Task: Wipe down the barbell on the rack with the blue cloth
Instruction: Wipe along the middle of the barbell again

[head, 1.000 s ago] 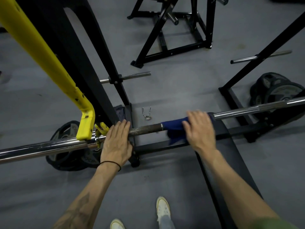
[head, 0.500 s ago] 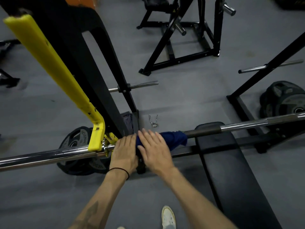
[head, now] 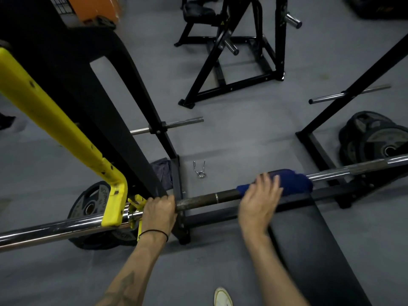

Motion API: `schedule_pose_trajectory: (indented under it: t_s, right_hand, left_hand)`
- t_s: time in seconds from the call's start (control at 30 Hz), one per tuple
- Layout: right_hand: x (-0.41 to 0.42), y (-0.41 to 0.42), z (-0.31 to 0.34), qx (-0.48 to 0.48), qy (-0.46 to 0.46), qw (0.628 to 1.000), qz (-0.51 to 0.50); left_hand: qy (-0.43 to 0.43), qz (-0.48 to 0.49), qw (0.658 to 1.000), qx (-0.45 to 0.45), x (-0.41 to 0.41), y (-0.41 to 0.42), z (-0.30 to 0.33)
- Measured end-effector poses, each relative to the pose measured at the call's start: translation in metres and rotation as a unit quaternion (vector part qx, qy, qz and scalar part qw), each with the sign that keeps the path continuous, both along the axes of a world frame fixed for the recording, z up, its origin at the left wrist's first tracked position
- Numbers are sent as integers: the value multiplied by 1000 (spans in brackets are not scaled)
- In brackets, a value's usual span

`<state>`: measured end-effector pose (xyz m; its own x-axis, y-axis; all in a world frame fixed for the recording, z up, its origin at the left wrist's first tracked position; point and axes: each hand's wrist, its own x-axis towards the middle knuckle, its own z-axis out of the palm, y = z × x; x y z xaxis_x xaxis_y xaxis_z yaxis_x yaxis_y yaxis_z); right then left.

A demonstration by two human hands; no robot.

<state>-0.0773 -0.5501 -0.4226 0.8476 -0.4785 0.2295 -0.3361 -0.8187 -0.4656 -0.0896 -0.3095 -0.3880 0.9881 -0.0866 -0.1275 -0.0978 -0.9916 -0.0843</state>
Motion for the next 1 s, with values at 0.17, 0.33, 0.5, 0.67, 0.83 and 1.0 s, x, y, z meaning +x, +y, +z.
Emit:
schedule_pose_trajectory:
  t_s: [0.17,0.33,0.5,0.67,0.83,1.0]
  right_hand:
    - [-18,117,15,-68,39,973,219]
    - [19,25,13,-170,48,906,385]
    - [26,-122,21,-213,62,938,265]
    - [9,-61,8,-132,19,988,71]
    - [-26,86,15,-109,61,962,242]
    - [-22,108,11,-138,45,900,411]
  left_hand:
    - [24,-25,998,51,14,-4,10]
    - [266,36,963,-26,48,2,27]
    - [269,51,961,-28,48,1,18]
    - [-43,-9,995,-85,-5,3,-9]
    - [-97,-4,992,-79,-30,1,-21]
    - [-122,-13,991,-57,-43,14,-22]
